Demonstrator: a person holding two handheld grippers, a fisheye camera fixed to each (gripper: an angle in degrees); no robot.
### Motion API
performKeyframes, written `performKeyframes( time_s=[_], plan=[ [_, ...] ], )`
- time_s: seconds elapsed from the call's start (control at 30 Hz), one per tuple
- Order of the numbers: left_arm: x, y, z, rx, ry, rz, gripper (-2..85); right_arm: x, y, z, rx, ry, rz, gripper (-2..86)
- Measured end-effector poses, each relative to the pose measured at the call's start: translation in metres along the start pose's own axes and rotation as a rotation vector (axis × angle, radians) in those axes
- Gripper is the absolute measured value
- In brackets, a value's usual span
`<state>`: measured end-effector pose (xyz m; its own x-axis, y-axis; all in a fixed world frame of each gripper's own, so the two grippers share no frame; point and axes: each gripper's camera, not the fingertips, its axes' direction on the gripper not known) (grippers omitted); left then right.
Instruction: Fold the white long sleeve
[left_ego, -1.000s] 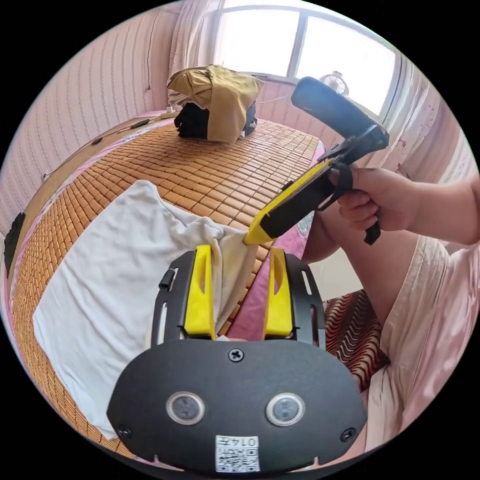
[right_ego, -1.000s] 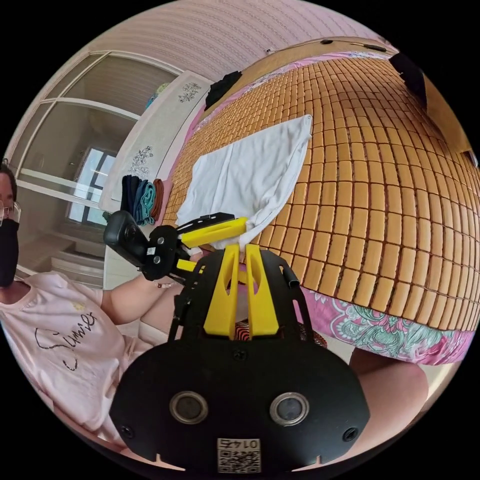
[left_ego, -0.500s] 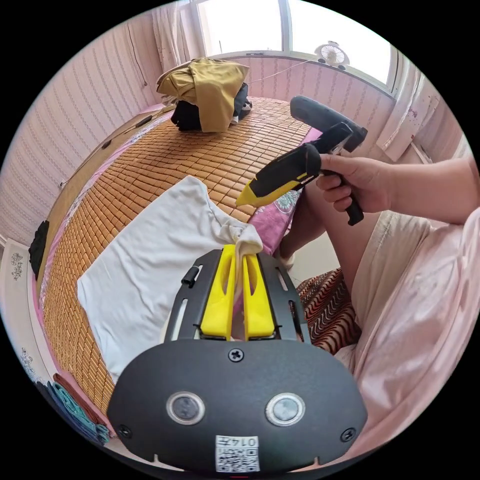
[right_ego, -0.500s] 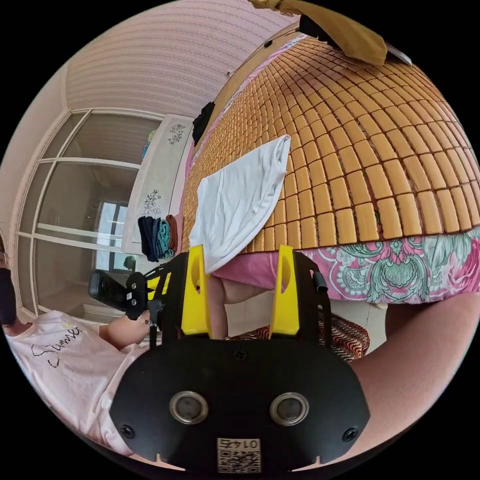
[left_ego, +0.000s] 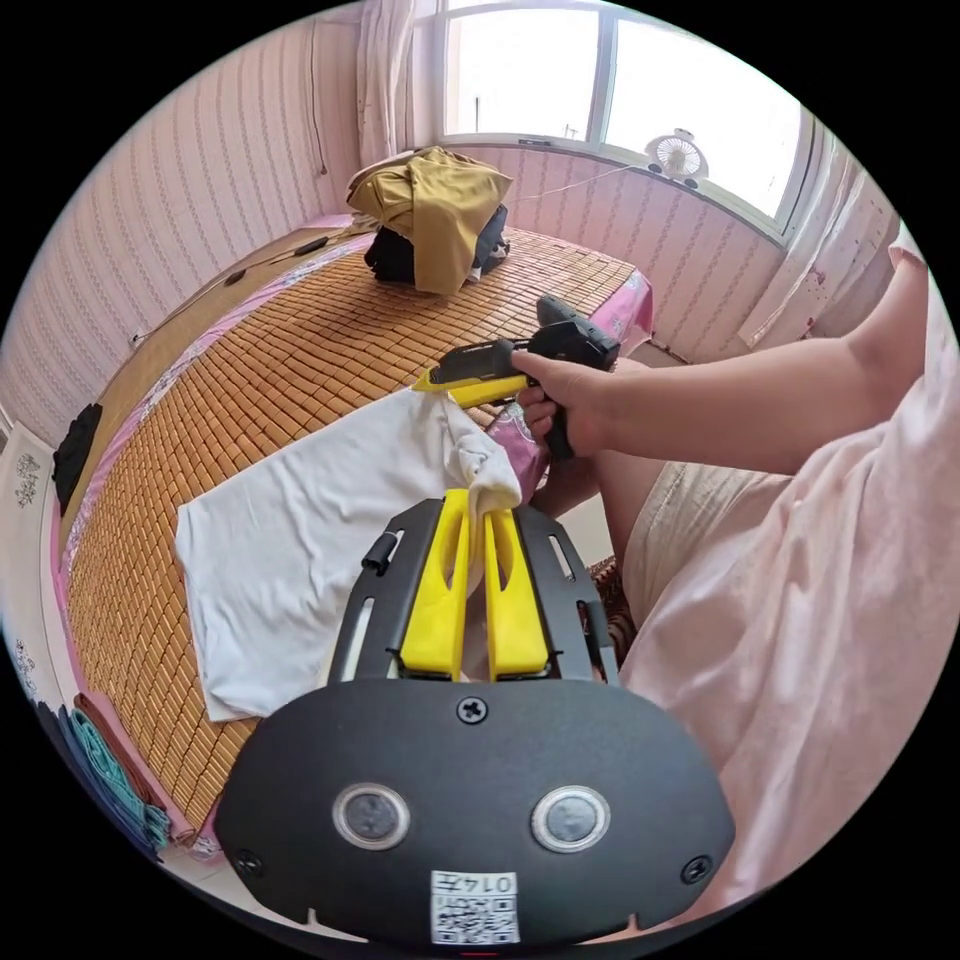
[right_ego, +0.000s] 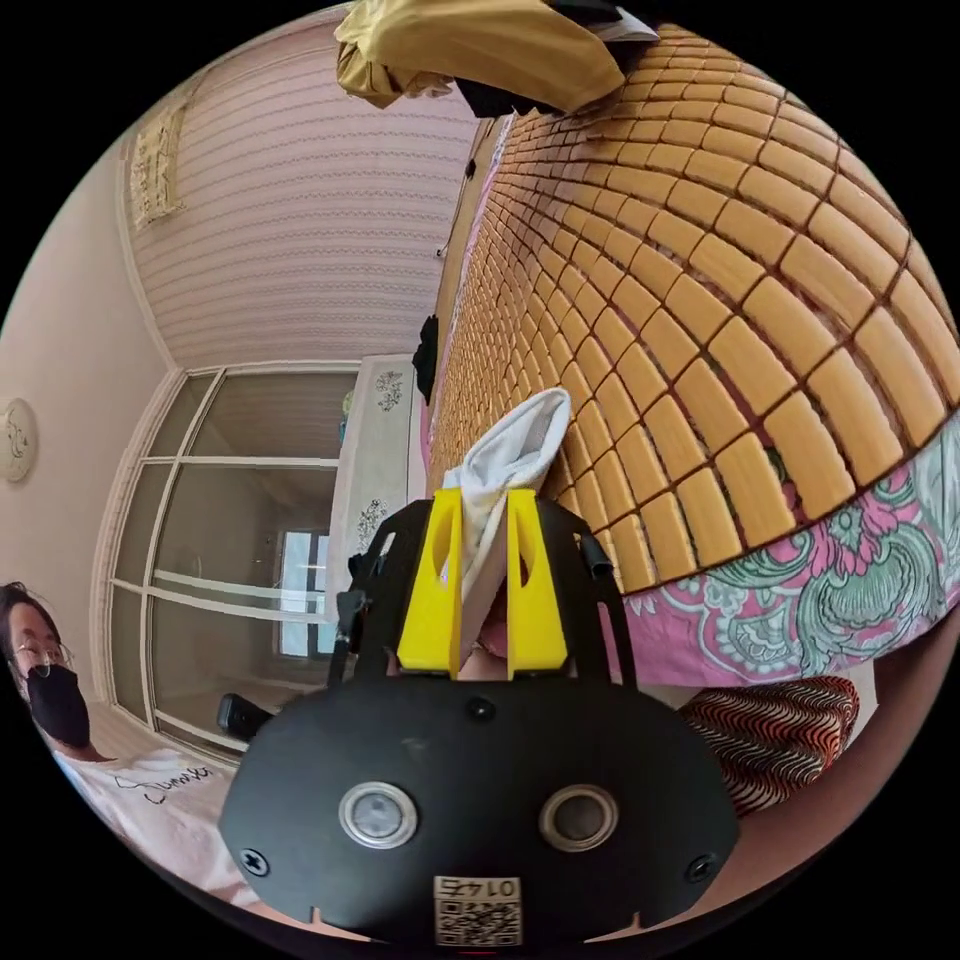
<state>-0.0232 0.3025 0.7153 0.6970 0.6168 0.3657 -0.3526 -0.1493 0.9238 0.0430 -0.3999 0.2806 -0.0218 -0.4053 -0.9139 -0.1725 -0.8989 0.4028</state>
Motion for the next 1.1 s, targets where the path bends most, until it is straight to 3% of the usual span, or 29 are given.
performKeyframes(
  time_s=[0.23, 0.43, 0.63, 0.83, 1.1],
  plan=[
    [-0.008, -0.007, -0.015, 0.064, 0.017, -0.019, -0.9, -0.008, -0.024, -0.032, 0.007, 0.011, -0.055, 2.4],
    [-0.007, -0.036, -0.021, 0.193, 0.141, 0.026, -0.9, -0.049, -0.036, -0.105, 0.136, -0.006, -0.156, 1.9],
    [-0.022, -0.069, -0.023, 0.333, 0.259, -0.032, -0.7, -0.122, -0.061, -0.153, 0.137, 0.170, -0.254, 2.1],
    [-0.060, -0.039, -0.029, 0.319, 0.201, -0.107, -0.6, -0.201, -0.090, -0.061, -0.117, 0.307, -0.389, 2.3],
    [-0.164, 0.019, 0.008, 0.102, 0.212, -0.505, 2.4, -0.245, -0.103, 0.106, -0.310, 0.595, -0.368, 2.9]
  ],
)
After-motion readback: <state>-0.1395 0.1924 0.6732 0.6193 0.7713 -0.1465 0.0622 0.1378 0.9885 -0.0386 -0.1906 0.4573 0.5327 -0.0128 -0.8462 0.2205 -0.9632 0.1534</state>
